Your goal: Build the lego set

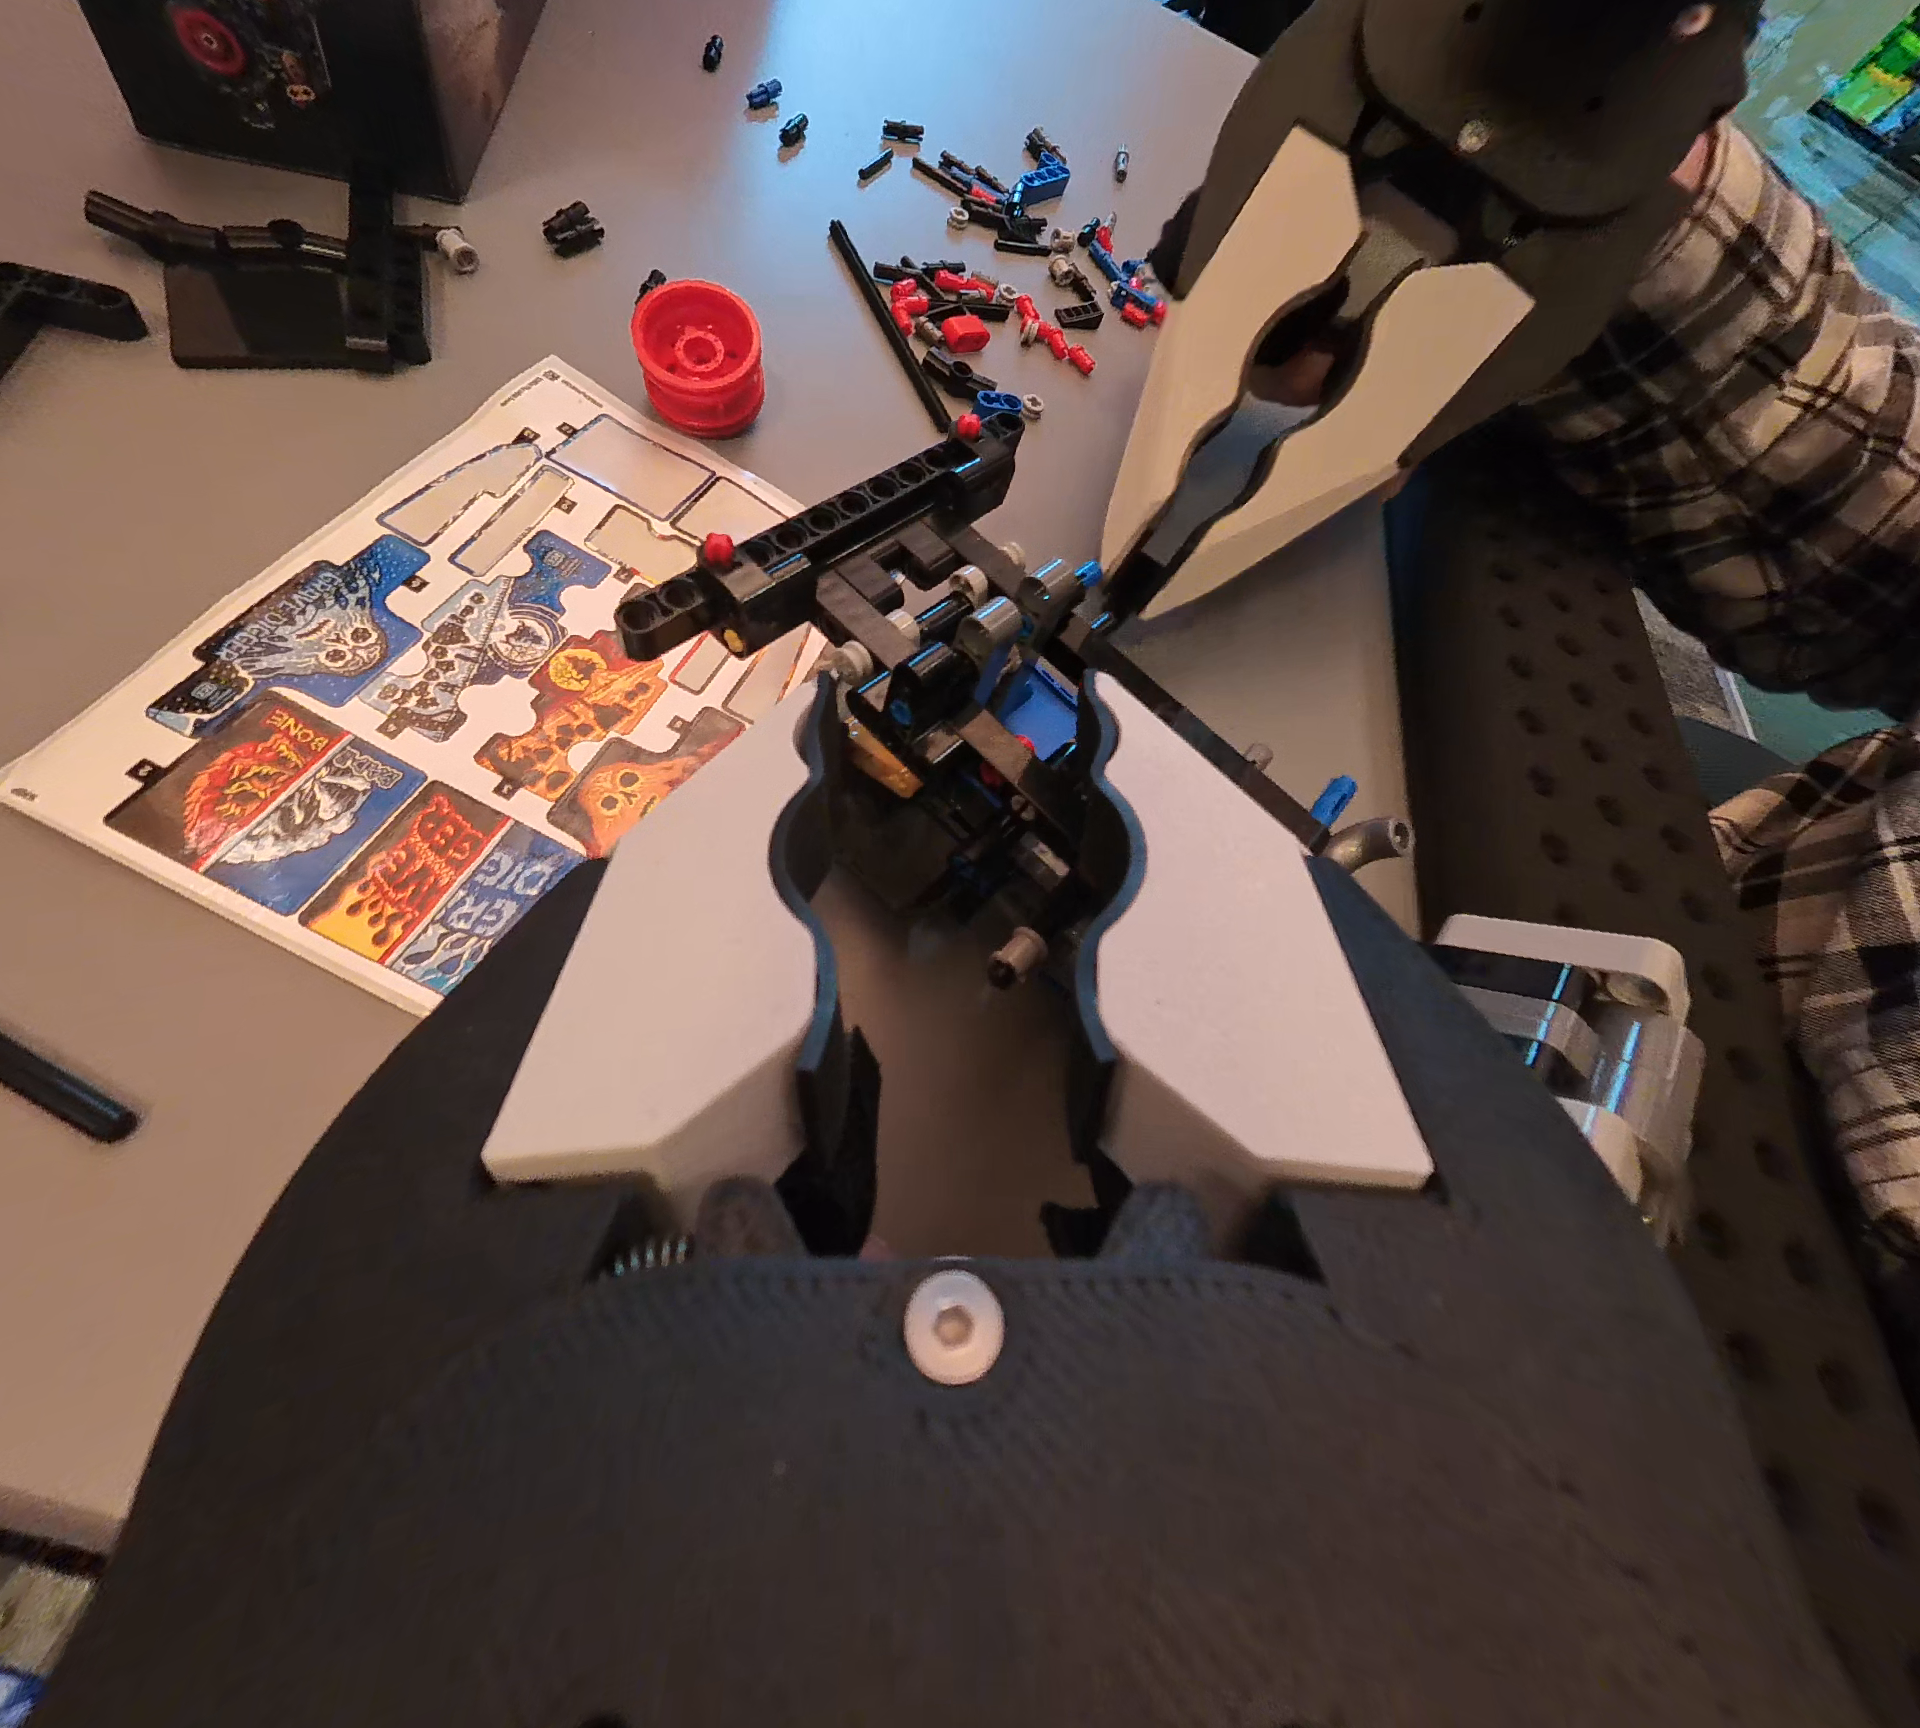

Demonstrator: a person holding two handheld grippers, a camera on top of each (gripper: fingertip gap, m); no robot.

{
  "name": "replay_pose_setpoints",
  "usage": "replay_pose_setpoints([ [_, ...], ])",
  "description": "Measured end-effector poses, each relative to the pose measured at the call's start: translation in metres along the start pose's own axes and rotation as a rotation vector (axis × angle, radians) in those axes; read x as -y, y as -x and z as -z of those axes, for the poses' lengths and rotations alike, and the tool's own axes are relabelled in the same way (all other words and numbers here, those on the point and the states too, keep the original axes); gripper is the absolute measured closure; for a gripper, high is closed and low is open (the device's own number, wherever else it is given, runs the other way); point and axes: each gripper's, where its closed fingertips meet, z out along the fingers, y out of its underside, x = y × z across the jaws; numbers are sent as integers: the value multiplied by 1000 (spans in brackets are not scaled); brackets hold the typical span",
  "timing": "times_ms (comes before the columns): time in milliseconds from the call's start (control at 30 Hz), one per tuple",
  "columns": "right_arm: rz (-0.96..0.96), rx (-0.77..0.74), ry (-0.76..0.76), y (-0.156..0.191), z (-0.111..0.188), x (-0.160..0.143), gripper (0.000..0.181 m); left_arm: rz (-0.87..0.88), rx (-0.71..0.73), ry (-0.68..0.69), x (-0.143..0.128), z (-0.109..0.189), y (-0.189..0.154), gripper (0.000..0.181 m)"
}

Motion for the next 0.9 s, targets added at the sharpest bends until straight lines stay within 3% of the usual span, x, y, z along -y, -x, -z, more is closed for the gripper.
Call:
replay_pose_setpoints([
  [300,-115,-20,-246,-6,15,38,176,-6,28,-8,0,4,5,138],
  [567,-181,-11,-363,-5,21,53,176,-33,47,-50,10,11,6,135],
  [900,-295,82,-638,-3,41,96,176,-317,126,-138,38,19,-20,134],
])
